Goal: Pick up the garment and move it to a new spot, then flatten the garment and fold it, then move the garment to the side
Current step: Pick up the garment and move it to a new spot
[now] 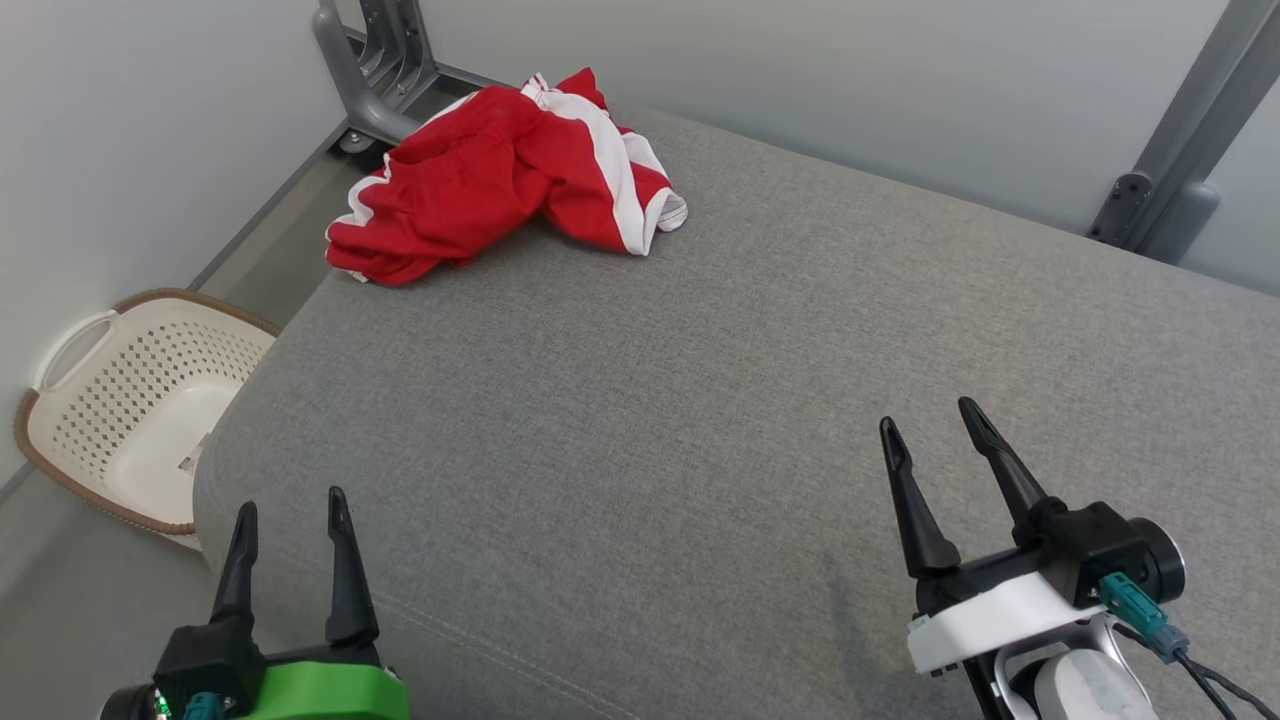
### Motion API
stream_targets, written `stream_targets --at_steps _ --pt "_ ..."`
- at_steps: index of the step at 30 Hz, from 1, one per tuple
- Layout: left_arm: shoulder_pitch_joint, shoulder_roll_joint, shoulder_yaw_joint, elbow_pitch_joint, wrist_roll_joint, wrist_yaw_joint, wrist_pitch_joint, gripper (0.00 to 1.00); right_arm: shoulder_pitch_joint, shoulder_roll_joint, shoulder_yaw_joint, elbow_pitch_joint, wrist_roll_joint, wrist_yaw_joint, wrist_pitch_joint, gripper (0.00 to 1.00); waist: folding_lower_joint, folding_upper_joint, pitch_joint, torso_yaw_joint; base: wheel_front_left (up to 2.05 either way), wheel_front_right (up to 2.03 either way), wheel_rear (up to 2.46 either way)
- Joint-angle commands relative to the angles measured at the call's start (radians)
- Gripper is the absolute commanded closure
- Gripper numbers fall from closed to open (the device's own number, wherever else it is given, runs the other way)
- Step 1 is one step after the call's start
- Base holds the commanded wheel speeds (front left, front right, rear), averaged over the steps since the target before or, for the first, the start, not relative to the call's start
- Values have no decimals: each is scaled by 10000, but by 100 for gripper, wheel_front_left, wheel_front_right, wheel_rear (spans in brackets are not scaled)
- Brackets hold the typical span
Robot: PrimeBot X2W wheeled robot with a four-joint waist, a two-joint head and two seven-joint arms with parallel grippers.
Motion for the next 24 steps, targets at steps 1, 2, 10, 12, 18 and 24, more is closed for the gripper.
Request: stream_targets --at_steps 1,2,10,12,18,24 --pt "31 42 150 -13 -66 -76 -7 0 -76 -49 -67 -74 -106 1 -32 0 0 0 108 3 0 0 0" --pt "-104 68 254 26 -172 -192 -7 0 -61 -51 -115 -108 -140 1 -32 0 0 0 169 2 0 0 0" --pt "-2483 1380 959 -67 -247 -1005 117 0 -283 -51 -225 -323 -595 1 -32 0 0 0 959 -680 0 0 0" --pt "-3534 1959 1097 71 -344 -1335 368 0 -439 -49 -175 -383 -750 1 -32 0 0 0 1263 -965 0 0 0" --pt "-6601 3246 985 1287 -809 -1827 1494 0 -870 -51 -50 -552 -1230 1 -32 0 0 0 2162 -1939 0 0 0" --pt "-8792 3972 718 3289 -1271 -1973 2434 0 -1229 -50 18 -790 -1500 1 -30 0 0 0 2997 -2911 0 0 0"
